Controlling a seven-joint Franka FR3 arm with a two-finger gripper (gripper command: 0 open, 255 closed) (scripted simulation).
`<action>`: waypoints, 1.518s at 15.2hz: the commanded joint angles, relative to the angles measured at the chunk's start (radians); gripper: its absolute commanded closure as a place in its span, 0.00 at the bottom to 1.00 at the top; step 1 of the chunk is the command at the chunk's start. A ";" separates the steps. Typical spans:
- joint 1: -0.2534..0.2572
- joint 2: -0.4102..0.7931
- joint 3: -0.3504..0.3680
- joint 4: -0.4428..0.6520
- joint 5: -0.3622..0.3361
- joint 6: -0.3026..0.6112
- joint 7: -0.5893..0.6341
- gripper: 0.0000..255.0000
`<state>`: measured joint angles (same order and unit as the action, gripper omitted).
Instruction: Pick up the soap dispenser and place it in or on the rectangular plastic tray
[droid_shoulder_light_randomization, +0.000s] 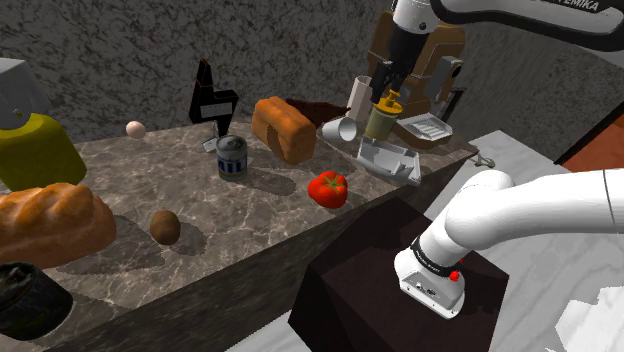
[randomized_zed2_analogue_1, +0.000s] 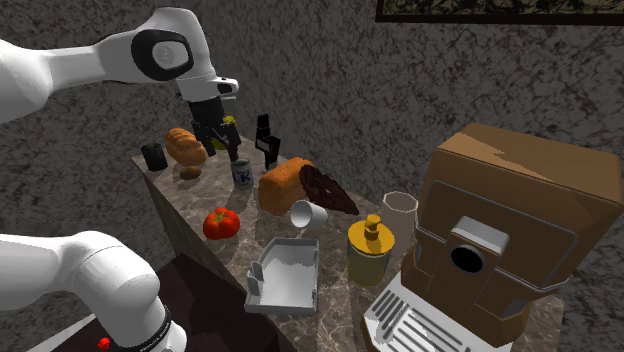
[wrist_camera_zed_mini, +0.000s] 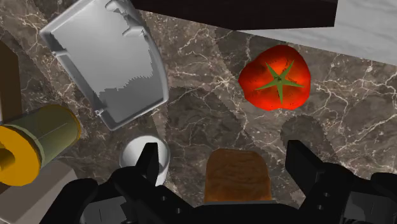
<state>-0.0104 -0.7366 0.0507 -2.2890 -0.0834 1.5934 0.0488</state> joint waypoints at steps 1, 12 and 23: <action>0.000 0.000 0.000 0.000 0.000 0.000 0.000 0.00; -0.063 0.173 -0.243 0.040 -0.095 0.146 -0.270 0.00; -0.093 0.486 -0.469 0.234 -0.059 0.268 -0.560 0.00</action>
<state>-0.1022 -0.2954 -0.3948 -2.0872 -0.1553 1.8498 -0.4772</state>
